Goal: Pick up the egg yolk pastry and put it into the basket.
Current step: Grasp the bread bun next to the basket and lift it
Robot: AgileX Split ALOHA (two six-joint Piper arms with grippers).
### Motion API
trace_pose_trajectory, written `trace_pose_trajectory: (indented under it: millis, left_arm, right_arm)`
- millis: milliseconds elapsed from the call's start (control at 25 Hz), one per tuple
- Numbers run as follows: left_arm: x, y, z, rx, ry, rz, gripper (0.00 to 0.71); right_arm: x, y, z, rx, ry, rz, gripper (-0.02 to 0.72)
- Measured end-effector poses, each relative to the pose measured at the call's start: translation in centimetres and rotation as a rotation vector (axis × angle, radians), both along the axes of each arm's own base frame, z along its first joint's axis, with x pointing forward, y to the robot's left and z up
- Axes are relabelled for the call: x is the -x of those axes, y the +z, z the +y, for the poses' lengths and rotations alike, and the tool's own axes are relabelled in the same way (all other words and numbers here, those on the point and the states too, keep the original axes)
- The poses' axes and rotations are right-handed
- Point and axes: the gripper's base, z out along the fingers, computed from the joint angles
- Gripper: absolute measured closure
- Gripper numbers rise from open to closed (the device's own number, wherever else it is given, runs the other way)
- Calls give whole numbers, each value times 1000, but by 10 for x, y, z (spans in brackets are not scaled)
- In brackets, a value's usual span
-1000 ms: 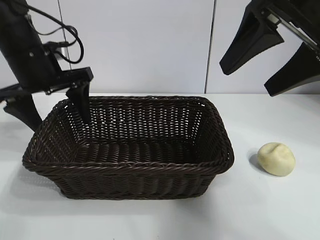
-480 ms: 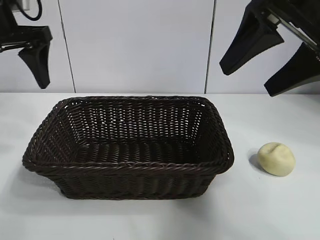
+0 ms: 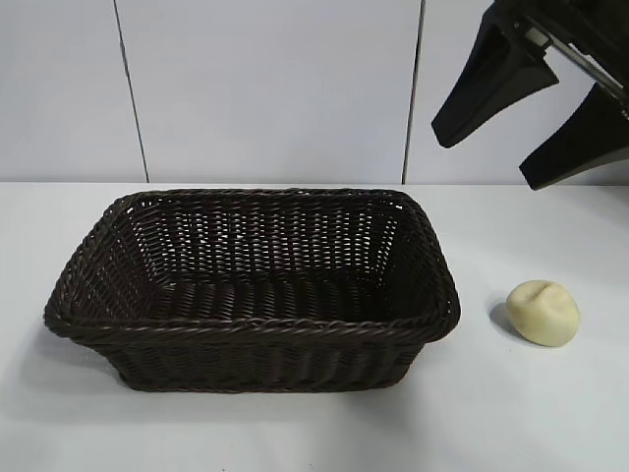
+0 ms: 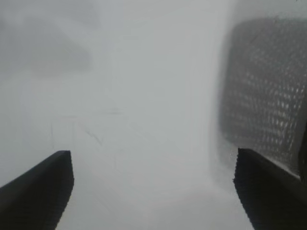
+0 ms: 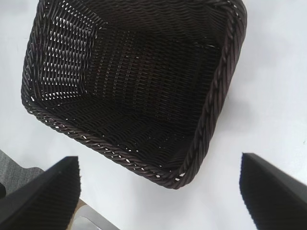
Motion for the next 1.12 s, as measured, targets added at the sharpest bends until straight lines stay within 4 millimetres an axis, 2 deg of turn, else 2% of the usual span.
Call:
trace_pose_trajectory:
  millis: [200, 360, 520, 640, 840, 1000, 1120]
  left_arm:
    - [45, 31, 2, -37, -6, -70, 51]
    - [97, 47, 4, -65, -7, -124, 51]
    - [150, 53, 3, -67, -2, -183, 51]
    - [187, 49, 3, -68, 2, -226, 51]
    - [242, 32, 2, -61, 25, -299, 51]
    - [270, 14, 1, -45, 65, -386, 51]
    - [283, -6, 1, -37, 79, -408, 51]
  right_arm:
    - [0, 0, 0, 0, 1, 1, 59]
    - [0, 0, 0, 0, 1, 1, 59]
    - [0, 0, 0, 0, 1, 1, 59]
    - [0, 0, 0, 0, 1, 1, 59]
    - [0, 0, 0, 0, 1, 1, 59]
    - [0, 0, 0, 0, 1, 1, 59]
    - [0, 0, 0, 0, 1, 1, 59]
